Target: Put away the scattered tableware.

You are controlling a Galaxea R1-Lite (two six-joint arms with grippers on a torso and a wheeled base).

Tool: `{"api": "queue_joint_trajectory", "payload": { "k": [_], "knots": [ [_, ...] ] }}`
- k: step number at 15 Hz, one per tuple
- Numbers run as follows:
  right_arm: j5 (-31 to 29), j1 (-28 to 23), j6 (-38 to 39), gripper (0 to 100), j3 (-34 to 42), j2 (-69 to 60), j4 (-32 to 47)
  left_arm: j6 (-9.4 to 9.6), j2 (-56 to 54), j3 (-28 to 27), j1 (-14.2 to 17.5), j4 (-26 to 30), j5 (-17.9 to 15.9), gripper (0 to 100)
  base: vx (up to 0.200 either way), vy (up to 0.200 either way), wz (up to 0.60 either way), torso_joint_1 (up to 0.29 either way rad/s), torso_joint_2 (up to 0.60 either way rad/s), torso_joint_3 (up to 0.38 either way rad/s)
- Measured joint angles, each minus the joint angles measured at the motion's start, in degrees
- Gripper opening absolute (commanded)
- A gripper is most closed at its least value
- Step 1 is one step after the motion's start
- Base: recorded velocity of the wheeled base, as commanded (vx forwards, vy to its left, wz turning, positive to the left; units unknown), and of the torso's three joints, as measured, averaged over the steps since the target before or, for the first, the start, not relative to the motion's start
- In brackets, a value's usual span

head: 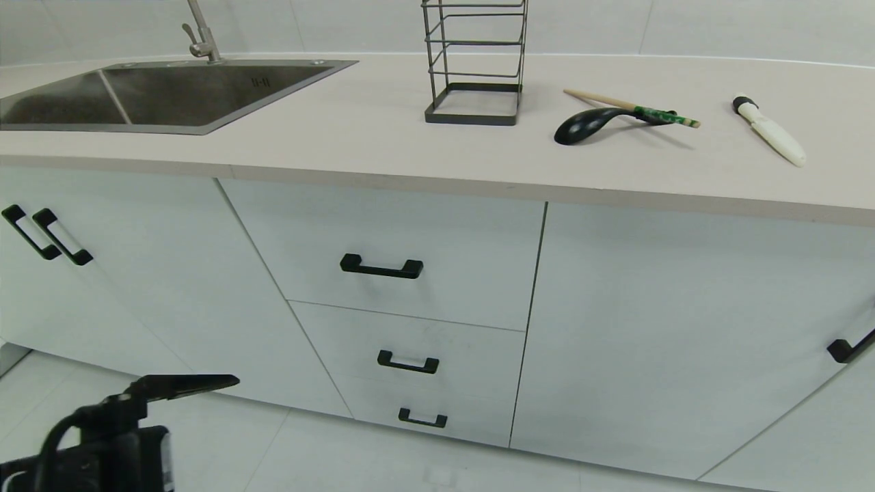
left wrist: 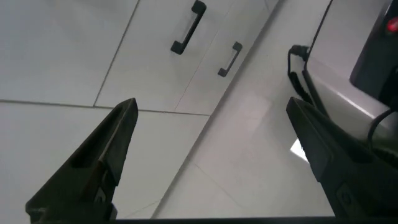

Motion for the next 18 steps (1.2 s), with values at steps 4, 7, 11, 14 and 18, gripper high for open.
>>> {"api": "queue_joint_trajectory", "payload": {
  "k": [4,7,11,14,18],
  "knots": [
    [0.02,0.0,-0.02,0,0.0,0.0,0.0,0.46,9.16,-1.77,-7.02,-1.1,3.86,100,0.0,0.0,0.0,0.0,0.0,0.0],
    [0.0,0.0,0.0,0,0.0,0.0,0.0,0.57,15.1,-3.45,-10.42,-1.84,5.1,100,0.0,0.0,0.0,0.0,0.0,0.0],
    [0.0,0.0,-0.02,0,0.0,0.0,0.0,0.55,19.98,-4.49,-11.82,-2.76,6.27,100,0.0,0.0,0.0,0.0,0.0,0.0],
    [0.02,0.0,-0.04,0,0.0,0.0,0.0,0.55,22.33,-4.57,-11.9,-4.43,6.38,100,0.0,0.0,0.0,0.0,0.0,0.0],
    [0.0,0.0,0.0,0,0.0,0.0,0.0,0.46,25.17,-4.71,-11.91,-6.7,7.88,100,0.0,0.0,0.0,0.0,0.0,0.0]
  ]
}}
